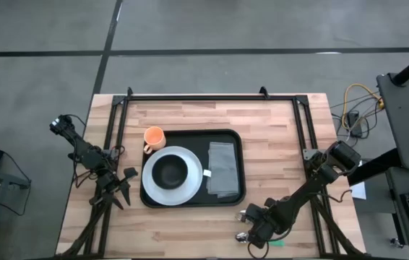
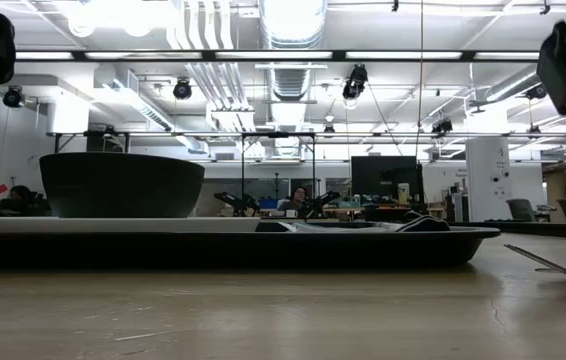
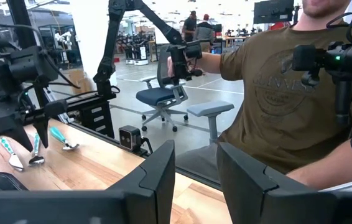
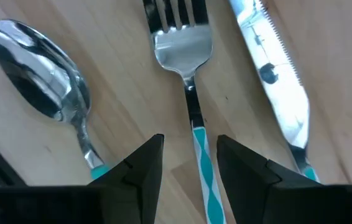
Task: Set up tray
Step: Put the white and blue fork on the gray napkin
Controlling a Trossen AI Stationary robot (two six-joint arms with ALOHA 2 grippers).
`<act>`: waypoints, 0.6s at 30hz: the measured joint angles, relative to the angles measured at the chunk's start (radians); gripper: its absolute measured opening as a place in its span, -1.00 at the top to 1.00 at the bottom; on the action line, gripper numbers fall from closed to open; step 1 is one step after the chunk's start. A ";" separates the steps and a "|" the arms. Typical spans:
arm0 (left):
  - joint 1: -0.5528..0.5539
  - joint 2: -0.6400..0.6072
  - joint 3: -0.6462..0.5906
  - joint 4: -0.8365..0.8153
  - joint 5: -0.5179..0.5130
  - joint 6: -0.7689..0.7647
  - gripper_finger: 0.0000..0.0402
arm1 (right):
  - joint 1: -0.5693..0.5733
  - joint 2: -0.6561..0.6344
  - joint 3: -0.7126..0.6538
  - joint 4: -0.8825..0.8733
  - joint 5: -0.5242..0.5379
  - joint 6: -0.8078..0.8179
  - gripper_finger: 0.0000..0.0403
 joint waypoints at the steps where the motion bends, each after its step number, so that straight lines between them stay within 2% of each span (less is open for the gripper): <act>1: 0.000 0.000 0.000 0.000 0.000 0.000 0.50 | 0.001 0.000 -0.014 0.022 0.000 0.000 0.30; 5: 0.000 0.000 0.000 0.000 0.000 0.000 0.50 | 0.002 -0.005 -0.055 0.088 -0.003 0.008 0.30; 11: 0.000 0.000 0.000 0.000 0.000 0.000 0.50 | 0.001 -0.005 -0.061 0.091 -0.020 0.010 0.34; 18: 0.000 0.000 0.000 0.000 0.000 0.000 0.50 | 0.001 -0.003 -0.062 0.052 -0.022 0.003 0.54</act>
